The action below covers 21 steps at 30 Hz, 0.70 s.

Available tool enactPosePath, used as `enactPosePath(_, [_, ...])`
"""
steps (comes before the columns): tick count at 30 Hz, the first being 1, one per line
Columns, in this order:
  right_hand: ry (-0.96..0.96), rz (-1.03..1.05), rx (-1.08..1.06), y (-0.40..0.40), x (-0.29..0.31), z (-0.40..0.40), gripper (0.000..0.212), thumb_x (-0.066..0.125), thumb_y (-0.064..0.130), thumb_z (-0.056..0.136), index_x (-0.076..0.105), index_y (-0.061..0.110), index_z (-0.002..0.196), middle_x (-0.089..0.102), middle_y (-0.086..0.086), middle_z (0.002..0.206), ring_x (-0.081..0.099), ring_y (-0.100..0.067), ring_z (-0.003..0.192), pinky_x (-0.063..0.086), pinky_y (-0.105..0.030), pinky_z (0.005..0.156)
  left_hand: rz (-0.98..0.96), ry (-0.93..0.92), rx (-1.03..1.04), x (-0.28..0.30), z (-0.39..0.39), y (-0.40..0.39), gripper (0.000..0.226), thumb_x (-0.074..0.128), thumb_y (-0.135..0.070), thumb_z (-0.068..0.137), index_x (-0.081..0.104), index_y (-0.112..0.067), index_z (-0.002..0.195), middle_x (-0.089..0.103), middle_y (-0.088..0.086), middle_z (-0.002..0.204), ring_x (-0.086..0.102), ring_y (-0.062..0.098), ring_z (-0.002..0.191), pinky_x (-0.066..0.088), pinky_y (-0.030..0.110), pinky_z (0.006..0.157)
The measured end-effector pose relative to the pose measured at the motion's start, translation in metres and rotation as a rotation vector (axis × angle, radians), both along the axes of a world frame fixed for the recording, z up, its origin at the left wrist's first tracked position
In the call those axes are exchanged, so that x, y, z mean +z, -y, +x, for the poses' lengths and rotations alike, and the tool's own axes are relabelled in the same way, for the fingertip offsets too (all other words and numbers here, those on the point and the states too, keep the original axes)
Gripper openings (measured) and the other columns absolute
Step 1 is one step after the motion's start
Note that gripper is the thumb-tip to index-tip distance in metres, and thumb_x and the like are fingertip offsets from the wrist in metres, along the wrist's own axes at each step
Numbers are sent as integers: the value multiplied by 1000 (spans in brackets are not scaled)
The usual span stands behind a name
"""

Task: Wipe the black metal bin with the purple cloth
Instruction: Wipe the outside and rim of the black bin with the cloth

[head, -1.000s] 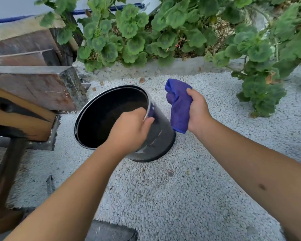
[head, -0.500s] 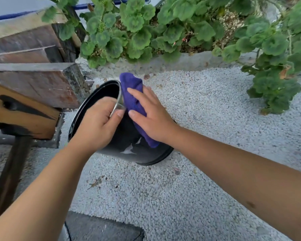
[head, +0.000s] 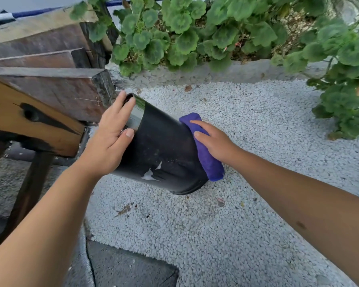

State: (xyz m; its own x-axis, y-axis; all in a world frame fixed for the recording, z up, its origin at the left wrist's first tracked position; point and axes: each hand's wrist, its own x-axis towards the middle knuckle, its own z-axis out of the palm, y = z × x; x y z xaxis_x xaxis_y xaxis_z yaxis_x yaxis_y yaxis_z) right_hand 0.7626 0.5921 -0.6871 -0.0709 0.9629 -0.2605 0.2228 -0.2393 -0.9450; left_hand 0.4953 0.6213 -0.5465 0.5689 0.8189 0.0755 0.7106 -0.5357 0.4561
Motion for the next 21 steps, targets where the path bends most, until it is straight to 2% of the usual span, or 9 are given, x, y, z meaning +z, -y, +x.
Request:
enactPosePath(4, [36,-87,-141,4,-15,8,40,51,35,95,52,45,133,55,10,129,54,-10,107,38,-12,79,-54,63,2,2,-1,0,46,32,-42,100,24,-50,145,3,-7,164,2,8,150,8,26,117])
enactPosePath(7, [99,-88,-197,4,-23,16,43,52,25,93,53,40,134,58,6,130,54,-10,102,38,-14,77,-38,60,-13,3,0,2,43,34,-39,99,38,-37,142,9,-2,163,5,13,150,11,35,117])
enactPosePath(10, [211,-89,-231,8,-31,32,46,54,20,88,55,36,131,64,2,121,59,-15,98,41,-21,78,31,3,-4,7,6,0,36,38,-23,94,47,-22,128,15,2,162,1,14,150,7,24,117])
enactPosePath(12, [221,-142,-309,14,-35,45,46,54,24,86,52,38,129,65,1,107,64,-19,86,44,-23,66,127,-82,33,9,11,-3,33,41,-25,89,46,-14,120,18,-2,161,0,10,150,12,26,114])
enactPosePath(14, [120,-232,-483,16,-34,56,33,53,33,82,52,40,115,65,-3,97,65,-21,74,48,-29,56,173,-93,55,9,11,-3,35,44,-29,90,46,-8,118,29,-1,157,7,11,150,19,28,110])
enactPosePath(15, [16,-266,-585,13,-32,60,25,55,36,80,55,37,105,66,-6,95,67,-25,74,54,-35,58,164,-62,53,8,9,-2,31,45,-30,91,47,-8,114,36,3,154,11,14,150,20,26,110])
enactPosePath(17, [-244,-291,-727,0,-21,65,22,60,42,76,59,29,93,69,-7,91,70,-32,84,59,-48,74,130,-17,45,8,0,0,29,47,-32,92,48,-9,110,45,9,147,17,19,149,21,24,111])
enactPosePath(19, [-469,-230,-752,-17,-5,62,28,65,44,74,62,22,91,71,-4,86,70,-29,85,58,-50,82,114,-15,38,8,-9,-1,35,48,-33,92,49,-6,114,46,12,143,19,23,149,20,22,113])
enactPosePath(21, [-527,-145,-670,-29,12,47,31,64,45,74,59,22,93,68,-4,90,68,-24,83,56,-48,80,120,-29,27,8,-14,-1,42,49,-33,92,49,-3,121,45,16,143,19,26,148,18,22,116])
